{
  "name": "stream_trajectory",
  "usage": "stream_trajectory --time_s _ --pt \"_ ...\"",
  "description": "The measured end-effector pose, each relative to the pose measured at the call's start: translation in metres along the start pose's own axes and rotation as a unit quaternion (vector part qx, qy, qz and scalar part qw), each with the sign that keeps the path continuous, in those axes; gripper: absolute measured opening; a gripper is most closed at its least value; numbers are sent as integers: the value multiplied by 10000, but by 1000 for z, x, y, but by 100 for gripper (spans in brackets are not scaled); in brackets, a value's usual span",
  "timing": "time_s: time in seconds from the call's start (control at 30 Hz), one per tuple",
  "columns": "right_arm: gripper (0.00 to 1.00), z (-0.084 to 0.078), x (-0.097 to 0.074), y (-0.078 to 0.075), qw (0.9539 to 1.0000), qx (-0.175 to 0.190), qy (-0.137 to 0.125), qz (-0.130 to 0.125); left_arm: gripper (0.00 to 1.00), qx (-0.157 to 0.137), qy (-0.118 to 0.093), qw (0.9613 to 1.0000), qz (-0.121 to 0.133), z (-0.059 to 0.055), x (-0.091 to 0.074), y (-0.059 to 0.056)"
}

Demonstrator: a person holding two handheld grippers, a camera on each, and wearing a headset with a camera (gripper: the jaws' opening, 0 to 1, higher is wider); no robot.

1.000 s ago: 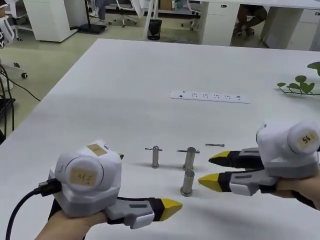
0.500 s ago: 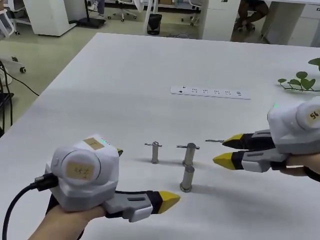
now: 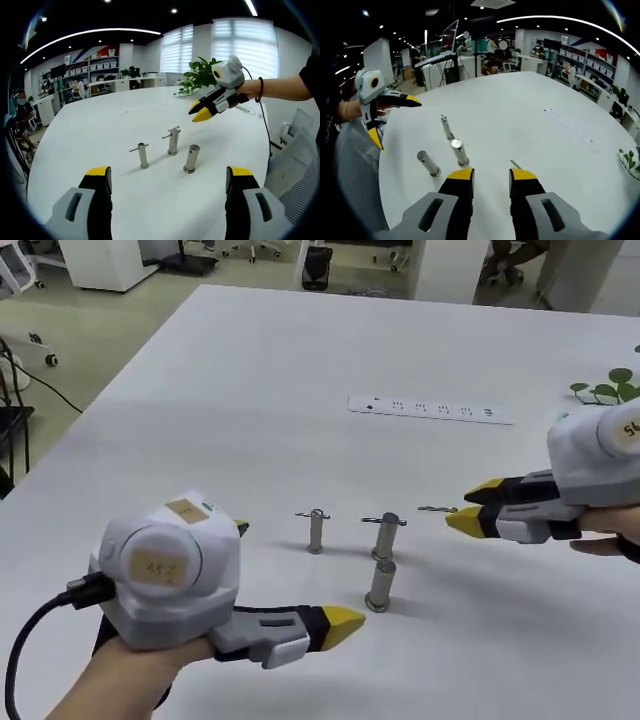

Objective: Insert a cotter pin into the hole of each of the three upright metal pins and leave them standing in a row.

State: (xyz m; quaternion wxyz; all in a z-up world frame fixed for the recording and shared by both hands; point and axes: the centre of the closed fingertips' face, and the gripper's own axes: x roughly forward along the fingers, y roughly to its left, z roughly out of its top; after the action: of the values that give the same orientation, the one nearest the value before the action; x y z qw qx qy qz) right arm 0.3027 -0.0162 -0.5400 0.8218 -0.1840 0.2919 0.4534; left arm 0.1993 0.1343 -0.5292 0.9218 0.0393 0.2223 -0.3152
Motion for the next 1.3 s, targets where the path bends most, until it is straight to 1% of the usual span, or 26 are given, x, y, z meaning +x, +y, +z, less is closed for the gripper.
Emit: stream_trajectory --time_s 0.1,0.17,0.3,0.37,0.4,0.47,0.57,0.67,0.7,0.73,0.97,1.07,1.13,1.27,1.3 --pt "23 -1 4 -5 10000 39 33 -47 94 47 64 10000 24 -2 0 1" --pt "22 -3 8 -9 9999 51 101 -111 94 70 69 9999 49 -2 0 2" --pt "22 -8 17 -17 9996 84 193 -192 94 11 46 10000 65 -2 1 3" --pt "21 -12 27 -27 9993 91 272 -240 94 1 59 10000 73 -3 1 4" --pt "21 -14 29 -30 9992 89 293 -250 94 -5 64 10000 75 -4 2 4" --pt "20 -18 34 -34 9987 119 369 -327 94 -15 64 10000 71 -4 2 4" --pt "20 -21 37 -37 9983 160 414 -379 94 -42 38 10000 51 -3 4 4" --pt "20 -24 42 -41 9978 240 446 -424 93 -36 63 10000 31 -4 5 3" --pt "19 -30 47 -46 9975 258 469 -454 93 -30 85 10000 22 -5 6 2" --pt "19 -33 50 -48 9973 262 494 -479 93 -31 103 9999 12 -6 6 2" --pt "18 -35 55 -53 9962 370 552 -571 92 -31 125 9999 -30 -7 7 0" --pt "18 -38 58 -60 9957 417 561 -604 91 -31 162 9999 -43 -9 7 -1" --pt "18 -40 62 -65 9957 427 561 -607 91 -32 149 9999 -41 -8 7 0" --pt "16 -40 62 -63 9956 400 613 -593 91 -76 110 9999 -25 -7 6 1" --pt "16 -41 63 -65 9956 406 623 -575 91 -78 110 9999 -30 -7 6 1"
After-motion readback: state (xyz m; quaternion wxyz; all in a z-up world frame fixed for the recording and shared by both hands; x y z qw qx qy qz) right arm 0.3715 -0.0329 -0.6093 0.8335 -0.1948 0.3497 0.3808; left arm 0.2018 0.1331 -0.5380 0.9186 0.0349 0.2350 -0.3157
